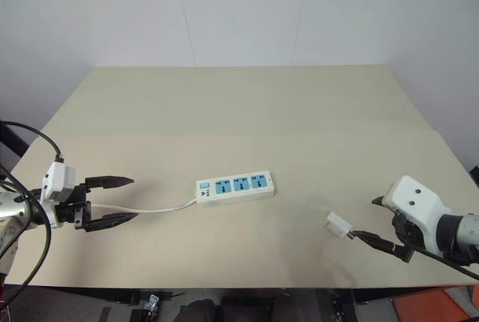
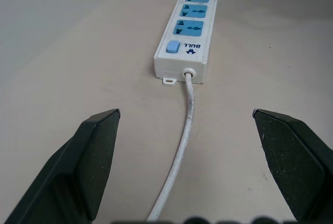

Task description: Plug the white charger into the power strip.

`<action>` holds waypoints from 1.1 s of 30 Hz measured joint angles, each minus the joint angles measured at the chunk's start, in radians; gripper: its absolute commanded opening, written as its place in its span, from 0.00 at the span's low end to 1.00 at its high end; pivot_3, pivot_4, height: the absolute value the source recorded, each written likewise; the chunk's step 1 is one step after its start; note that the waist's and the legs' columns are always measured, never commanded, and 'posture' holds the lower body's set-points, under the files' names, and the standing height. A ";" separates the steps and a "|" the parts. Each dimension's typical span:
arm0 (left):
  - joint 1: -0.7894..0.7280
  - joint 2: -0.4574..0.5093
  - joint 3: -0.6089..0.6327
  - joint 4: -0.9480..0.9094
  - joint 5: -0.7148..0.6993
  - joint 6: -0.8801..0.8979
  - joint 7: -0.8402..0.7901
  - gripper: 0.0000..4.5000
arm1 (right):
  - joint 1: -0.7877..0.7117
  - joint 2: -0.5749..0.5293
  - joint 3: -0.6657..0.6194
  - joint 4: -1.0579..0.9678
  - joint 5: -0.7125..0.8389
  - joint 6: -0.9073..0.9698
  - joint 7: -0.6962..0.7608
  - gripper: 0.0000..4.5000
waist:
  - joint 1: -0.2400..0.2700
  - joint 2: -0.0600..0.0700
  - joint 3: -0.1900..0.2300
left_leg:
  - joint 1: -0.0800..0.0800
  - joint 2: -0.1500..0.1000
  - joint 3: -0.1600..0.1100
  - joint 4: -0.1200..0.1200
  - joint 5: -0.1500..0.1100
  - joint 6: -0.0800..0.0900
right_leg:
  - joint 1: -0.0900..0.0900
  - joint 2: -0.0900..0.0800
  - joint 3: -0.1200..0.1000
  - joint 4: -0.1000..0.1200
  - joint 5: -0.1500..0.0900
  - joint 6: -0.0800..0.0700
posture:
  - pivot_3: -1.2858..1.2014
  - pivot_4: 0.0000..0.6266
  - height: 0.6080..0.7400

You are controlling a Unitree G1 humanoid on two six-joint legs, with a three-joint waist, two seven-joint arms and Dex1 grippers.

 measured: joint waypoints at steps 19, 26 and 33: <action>-0.038 -0.062 -0.026 0.048 0.017 -0.048 -0.020 1.00 | 0.015 0.000 -0.022 -0.005 -0.030 -0.002 0.018 1.00 | -0.002 0.000 0.000 | 0.002 0.000 0.002 0.000 0.000 0.000 | 0.001 0.001 0.002 0.000 0.001 -0.002 | 0.52 0.24 1.00; -0.323 -0.236 -0.150 0.346 0.070 -0.160 -0.092 1.00 | -0.070 -0.019 0.009 -0.036 -0.020 0.014 -0.002 1.00 | 0.007 -0.002 0.000 | 0.009 -0.001 0.002 0.001 0.000 0.000 | 0.009 0.001 0.001 -0.001 0.002 -0.001 | 0.52 0.24 1.00; -0.581 -0.360 -0.235 0.728 0.144 -0.280 -0.202 1.00 | -0.115 -0.011 0.043 -0.098 0.001 0.062 -0.056 1.00 | 0.000 -0.004 0.002 | 0.008 -0.002 0.003 0.001 0.000 0.001 | 0.009 0.001 0.001 -0.001 0.003 -0.001 | 0.52 0.24 1.00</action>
